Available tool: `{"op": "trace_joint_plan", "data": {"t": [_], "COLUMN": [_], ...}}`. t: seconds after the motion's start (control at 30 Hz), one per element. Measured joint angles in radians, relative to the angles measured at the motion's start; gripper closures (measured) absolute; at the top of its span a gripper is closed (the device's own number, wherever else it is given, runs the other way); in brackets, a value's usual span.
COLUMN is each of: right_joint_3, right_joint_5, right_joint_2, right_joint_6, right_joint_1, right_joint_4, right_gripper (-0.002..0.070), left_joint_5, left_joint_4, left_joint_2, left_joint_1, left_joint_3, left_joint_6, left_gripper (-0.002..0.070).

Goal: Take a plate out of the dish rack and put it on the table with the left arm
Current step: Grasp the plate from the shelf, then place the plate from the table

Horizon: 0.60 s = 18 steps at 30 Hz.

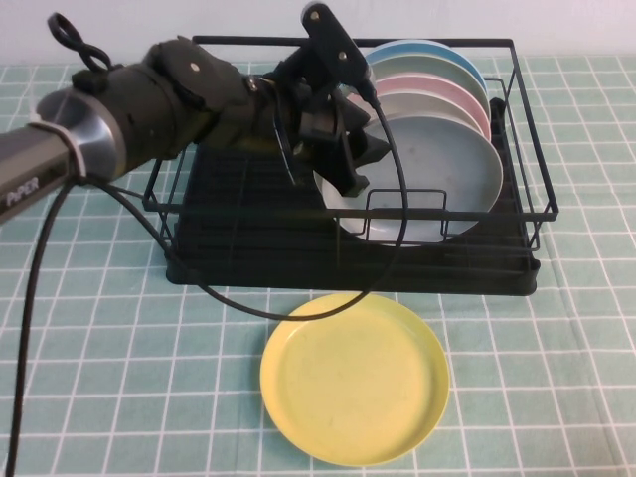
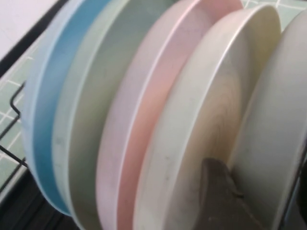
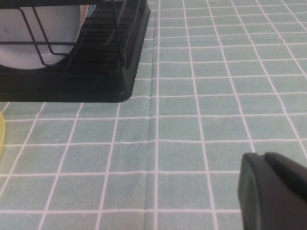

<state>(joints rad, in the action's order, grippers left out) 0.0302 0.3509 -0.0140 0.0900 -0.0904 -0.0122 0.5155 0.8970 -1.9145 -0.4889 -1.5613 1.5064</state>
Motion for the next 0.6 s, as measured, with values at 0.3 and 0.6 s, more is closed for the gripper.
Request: {"op": "trace_joint_plan", "data": {"t": [0.3, 0.6], "right_joint_3": [0.0, 0.0], "right_joint_5": [0.0, 0.0], "right_joint_2": [0.0, 0.0], "right_joint_6": [0.0, 0.0], "right_joint_1": [0.0, 0.0], "right_joint_4": [0.0, 0.0], "right_gripper": [0.0694, 0.0694], "left_joint_5": [-0.099, -0.055], "left_joint_4": [-0.005, -0.115], "left_joint_2": [-0.005, 0.268], "left_joint_1": [-0.026, -0.021], "left_joint_3": [0.0, 0.0], "left_joint_6": [0.016, -0.209], "left_gripper": [0.061, 0.0624]}}
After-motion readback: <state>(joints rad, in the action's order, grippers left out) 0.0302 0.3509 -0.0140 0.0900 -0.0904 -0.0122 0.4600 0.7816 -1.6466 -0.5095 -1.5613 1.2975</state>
